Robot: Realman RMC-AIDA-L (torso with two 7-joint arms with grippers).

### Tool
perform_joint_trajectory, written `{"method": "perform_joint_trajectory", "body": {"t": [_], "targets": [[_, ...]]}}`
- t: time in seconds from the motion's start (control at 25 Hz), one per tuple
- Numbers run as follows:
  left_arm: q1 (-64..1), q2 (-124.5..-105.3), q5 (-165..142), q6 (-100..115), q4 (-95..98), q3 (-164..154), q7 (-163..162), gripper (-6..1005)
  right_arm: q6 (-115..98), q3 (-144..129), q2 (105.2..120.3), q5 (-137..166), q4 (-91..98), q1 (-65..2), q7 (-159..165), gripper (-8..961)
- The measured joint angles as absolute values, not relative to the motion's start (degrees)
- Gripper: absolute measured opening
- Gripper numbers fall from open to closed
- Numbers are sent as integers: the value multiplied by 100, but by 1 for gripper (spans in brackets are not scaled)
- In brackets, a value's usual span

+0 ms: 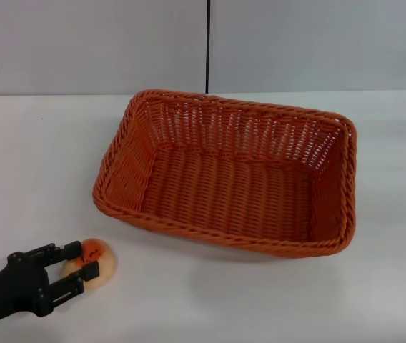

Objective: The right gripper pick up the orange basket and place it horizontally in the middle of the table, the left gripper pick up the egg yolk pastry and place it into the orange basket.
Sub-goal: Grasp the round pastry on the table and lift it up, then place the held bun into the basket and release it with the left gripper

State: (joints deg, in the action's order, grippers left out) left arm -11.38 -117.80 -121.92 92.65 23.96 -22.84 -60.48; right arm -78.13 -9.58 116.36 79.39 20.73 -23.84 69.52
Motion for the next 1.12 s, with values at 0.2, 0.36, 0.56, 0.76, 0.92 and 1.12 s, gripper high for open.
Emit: {"method": "perform_joint_trajectory", "body": {"t": [0.2, 0.36, 0.56, 0.76, 0.92, 1.12], "targets": [[-1154, -11773, -12181, 9283, 2422, -2276, -6025, 448, -7813, -949, 11657, 7940, 2016, -2359, 6903, 366], [-1161, -11770, -12175, 9290, 2429, -2274, -6023, 274, -7813, -924, 11653, 7947, 1940, -2355, 6861, 365], [-1168, -11752, -11990, 9525, 2440, -1869, -6020, 207, -7813, -923, 11651, 7951, 1919, -2334, 6821, 365], [-1175, -11760, -11189, 9864, 2346, -475, -6020, 178, -7814, -948, 11662, 7945, 1916, -2314, 6820, 365], [-1262, -11777, -10672, 9918, 2047, 27, -6007, 150, -7813, -952, 11664, 7945, 1907, -2311, 6820, 365], [-1720, -11790, -10501, 10216, 1648, -42, -5841, 109, -7814, -956, 11664, 7939, 1854, -2311, 6820, 365]]}}
